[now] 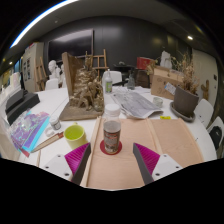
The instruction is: Pour water
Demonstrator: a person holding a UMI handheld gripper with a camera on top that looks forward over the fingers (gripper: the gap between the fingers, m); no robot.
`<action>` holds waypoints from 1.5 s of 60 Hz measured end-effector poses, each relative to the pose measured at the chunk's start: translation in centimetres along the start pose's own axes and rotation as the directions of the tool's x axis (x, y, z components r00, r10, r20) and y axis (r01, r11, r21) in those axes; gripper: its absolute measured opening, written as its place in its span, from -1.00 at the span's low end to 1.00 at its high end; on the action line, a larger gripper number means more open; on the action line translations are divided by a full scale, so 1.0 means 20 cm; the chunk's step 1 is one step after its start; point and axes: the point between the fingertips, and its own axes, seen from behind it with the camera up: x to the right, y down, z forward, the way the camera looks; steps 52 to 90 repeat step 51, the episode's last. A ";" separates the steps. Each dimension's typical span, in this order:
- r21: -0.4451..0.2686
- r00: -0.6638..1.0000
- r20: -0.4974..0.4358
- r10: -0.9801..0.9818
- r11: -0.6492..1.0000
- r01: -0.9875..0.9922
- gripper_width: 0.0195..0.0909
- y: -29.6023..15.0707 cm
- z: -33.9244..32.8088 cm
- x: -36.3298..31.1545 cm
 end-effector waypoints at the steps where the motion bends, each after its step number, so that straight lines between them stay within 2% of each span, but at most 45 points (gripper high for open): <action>1: 0.001 1.000 -0.012 -0.006 1.000 0.006 0.86 0.01 -0.05 -0.01; 7: -0.005 0.998 -0.060 -0.037 0.999 0.037 0.85 0.05 -0.36 -0.06; 18: -0.025 0.996 -0.091 0.008 1.000 -0.010 0.86 0.16 -0.83 -0.20; 30: -0.031 0.991 -0.124 0.057 0.998 -0.061 0.86 0.28 -1.10 -0.26; 47: -0.048 0.983 -0.179 0.050 0.997 -0.059 0.85 0.35 -1.21 -0.20; 90: -0.052 0.984 -0.171 0.041 0.997 -0.050 0.86 0.35 -1.20 -0.19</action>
